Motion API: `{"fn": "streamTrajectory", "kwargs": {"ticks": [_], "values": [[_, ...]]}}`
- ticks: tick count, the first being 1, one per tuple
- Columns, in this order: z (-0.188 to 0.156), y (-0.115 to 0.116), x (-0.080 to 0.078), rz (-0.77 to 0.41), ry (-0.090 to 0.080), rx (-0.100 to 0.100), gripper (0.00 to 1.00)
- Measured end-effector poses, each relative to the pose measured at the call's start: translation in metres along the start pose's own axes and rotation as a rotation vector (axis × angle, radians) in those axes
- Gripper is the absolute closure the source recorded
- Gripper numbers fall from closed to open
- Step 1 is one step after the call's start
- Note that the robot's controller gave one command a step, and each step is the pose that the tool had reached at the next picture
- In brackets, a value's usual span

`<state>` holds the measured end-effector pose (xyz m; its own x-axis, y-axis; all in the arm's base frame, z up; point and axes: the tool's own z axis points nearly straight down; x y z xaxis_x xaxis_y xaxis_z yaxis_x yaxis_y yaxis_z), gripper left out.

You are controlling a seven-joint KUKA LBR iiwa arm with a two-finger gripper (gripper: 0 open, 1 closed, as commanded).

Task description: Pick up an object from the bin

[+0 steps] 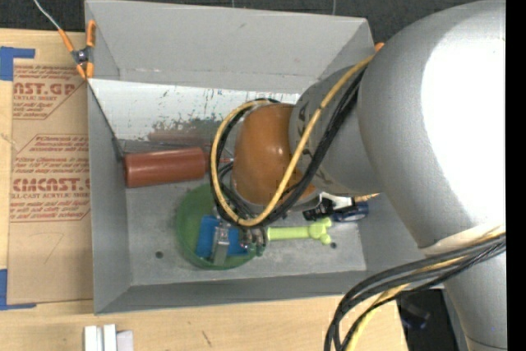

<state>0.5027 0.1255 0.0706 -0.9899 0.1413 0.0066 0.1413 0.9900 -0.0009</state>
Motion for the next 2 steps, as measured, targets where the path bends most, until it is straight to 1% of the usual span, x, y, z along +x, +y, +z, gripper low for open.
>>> {"fn": "streamTrajectory", "kwargs": {"ticks": [2], "values": [[0.0, 0.0, 0.0, 0.0, 0.0, 0.0, 1.0]]}}
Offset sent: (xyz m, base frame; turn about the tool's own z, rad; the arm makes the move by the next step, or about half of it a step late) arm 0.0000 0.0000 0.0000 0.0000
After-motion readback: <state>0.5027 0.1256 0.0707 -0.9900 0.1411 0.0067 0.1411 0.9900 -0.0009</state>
